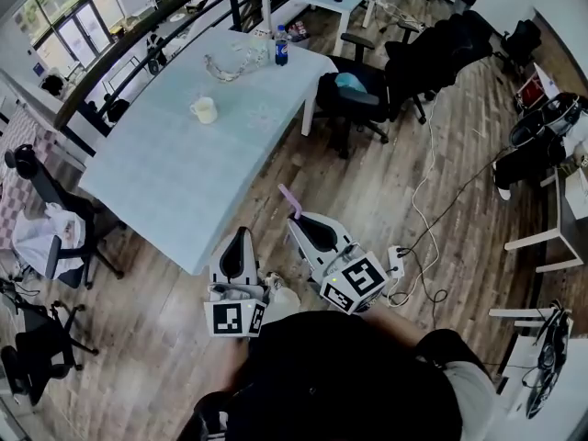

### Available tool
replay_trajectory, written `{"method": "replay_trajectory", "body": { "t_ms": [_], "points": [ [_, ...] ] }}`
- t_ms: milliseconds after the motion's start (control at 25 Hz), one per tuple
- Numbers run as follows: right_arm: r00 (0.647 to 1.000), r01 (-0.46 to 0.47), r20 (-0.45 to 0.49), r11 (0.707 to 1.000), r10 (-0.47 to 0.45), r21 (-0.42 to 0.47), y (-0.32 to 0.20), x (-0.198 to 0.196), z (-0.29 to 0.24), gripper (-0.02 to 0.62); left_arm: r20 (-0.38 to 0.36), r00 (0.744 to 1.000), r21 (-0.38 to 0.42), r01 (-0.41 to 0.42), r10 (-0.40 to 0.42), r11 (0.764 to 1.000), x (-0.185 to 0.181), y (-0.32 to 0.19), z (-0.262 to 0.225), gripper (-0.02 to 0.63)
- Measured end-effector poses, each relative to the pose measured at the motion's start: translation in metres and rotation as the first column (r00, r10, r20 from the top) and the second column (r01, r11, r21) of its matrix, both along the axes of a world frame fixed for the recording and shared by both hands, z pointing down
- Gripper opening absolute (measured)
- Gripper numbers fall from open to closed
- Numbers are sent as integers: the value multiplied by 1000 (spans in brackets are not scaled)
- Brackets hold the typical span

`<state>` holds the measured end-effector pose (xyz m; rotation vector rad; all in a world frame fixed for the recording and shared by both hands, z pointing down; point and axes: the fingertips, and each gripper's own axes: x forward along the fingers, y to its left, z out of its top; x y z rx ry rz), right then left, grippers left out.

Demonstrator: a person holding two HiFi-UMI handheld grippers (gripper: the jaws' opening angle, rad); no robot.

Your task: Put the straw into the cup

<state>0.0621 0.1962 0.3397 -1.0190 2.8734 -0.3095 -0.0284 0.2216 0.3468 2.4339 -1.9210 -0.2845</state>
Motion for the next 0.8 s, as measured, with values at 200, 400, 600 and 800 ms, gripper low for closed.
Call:
{"method": "replay_trajectory", "body": {
  "t_ms": [200,400,600,800],
  "points": [
    [1000,0,-5,1000,0,-9,-29,-19,-2,34,6,1000,7,-11,11,1000,-15,-30,-5,15],
    [1000,7,-17,1000,-7,-4,-51,-34,-3,34,1,1000,9,-10,10,1000,-27,-52,-5,15],
    [1000,2,-16,1000,-2,3,-70,-46,-3,34,7,1000,11,-18,18,1000,-38,-71,-3,15],
    [1000,-9,5,1000,9,1,-83,-50,1,34,22,999,16,-28,28,999,-44,-88,-3,15]
  ]
}}
